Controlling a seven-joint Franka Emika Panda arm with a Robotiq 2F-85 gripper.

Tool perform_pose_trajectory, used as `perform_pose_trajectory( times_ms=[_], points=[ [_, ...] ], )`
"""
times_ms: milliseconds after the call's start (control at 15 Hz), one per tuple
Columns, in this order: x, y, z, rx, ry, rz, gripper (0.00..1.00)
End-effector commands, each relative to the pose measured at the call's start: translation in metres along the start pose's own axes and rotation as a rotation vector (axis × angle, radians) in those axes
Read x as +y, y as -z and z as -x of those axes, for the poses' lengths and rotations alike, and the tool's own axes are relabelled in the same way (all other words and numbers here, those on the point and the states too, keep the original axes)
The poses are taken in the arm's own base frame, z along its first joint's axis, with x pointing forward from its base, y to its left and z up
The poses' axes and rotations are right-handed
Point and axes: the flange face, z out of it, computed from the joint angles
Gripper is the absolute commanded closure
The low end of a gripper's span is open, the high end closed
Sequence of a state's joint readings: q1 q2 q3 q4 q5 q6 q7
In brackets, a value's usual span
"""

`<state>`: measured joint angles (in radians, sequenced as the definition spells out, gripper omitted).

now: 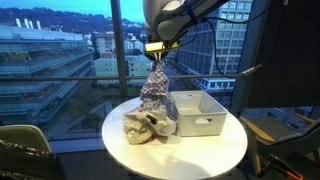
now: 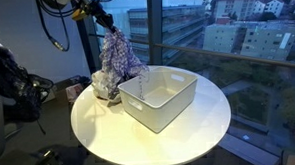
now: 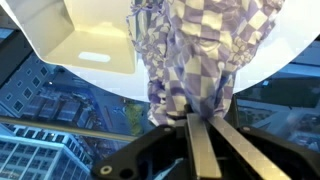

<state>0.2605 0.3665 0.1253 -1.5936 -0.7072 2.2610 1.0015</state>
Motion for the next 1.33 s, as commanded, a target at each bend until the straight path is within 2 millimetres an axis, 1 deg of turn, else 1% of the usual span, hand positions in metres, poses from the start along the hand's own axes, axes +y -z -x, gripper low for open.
perform_pose_trajectory(
  times_ms=[0, 200, 267, 467, 667, 733, 800, 867, 1000, 1133, 1267],
  points=[
    [0.03, -0.016, -0.009, 0.002, -0.02, 0.029, 0.99],
    [0.058, -0.025, -0.01, -0.012, -0.054, 0.093, 0.99],
    [0.067, -0.031, -0.008, -0.04, -0.056, 0.118, 0.99],
    [0.082, -0.061, 0.009, -0.145, -0.036, 0.154, 0.99],
    [0.079, -0.095, 0.038, -0.265, -0.001, 0.132, 0.99],
    [0.077, -0.104, 0.047, -0.302, 0.015, 0.119, 0.99],
    [0.072, -0.108, 0.057, -0.339, 0.038, 0.09, 0.99],
    [0.068, -0.111, 0.065, -0.371, 0.061, 0.068, 0.99],
    [0.059, -0.105, 0.079, -0.434, 0.123, 0.012, 0.99],
    [0.053, -0.098, 0.092, -0.534, 0.19, -0.039, 0.99],
    [0.049, -0.099, 0.101, -0.634, 0.264, -0.068, 0.99]
  ],
)
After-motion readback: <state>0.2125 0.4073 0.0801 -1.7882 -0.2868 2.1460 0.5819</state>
